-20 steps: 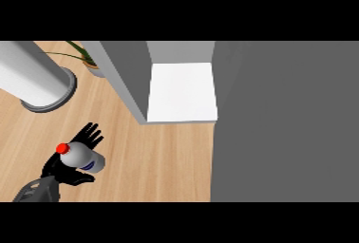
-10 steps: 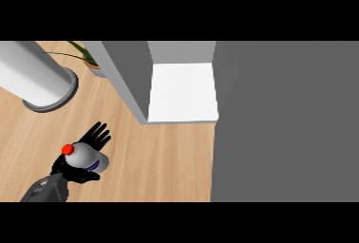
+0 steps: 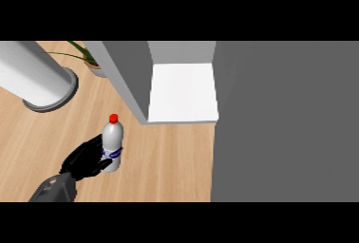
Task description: Pick up the bottled water, place it into the cabinet and close the cabinet
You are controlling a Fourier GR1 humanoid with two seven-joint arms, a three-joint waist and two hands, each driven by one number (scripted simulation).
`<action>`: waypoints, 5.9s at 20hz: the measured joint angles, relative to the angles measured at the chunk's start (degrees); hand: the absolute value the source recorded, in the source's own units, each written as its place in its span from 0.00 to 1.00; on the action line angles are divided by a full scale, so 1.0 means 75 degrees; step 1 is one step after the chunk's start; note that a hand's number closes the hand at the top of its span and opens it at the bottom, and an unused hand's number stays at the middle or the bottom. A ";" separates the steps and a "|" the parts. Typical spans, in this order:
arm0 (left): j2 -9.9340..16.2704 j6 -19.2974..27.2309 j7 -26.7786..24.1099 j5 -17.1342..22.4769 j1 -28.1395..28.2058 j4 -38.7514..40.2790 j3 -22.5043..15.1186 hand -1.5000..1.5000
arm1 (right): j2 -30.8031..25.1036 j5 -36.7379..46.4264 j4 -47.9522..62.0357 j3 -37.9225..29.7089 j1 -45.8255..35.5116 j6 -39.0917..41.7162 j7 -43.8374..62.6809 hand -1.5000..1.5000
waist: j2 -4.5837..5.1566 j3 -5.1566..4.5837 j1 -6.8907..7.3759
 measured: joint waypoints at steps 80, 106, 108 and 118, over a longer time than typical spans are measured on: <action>-0.1677 1.1387 0.1615 0.1649 -0.2309 -0.4872 -0.4431 1.00 | -0.0060 -0.0010 0.0674 0.0461 -0.0757 -0.0378 0.0031 0.00 | -0.0030 0.0012 -0.0114; -0.1527 1.2027 -0.0410 0.0751 -0.5696 0.1557 -0.3190 0.00 | -0.0204 -0.0096 0.0807 0.0473 -0.0802 -0.0194 -0.0105 0.00 | 0.0146 0.0031 -0.0401; -0.1535 1.2171 -0.0462 0.0722 -0.5750 0.1699 -0.3154 0.00 | -0.0225 -0.0087 0.0899 0.0441 -0.0770 -0.0137 -0.0221 0.00 | 0.0150 0.0032 -0.0416; -0.1515 1.2217 -0.0424 0.0794 -0.5948 0.2133 -0.2903 0.00 | -0.0191 0.0017 0.0966 0.0555 -0.0810 -0.0159 -0.0241 0.00 | 0.0147 0.0040 -0.0454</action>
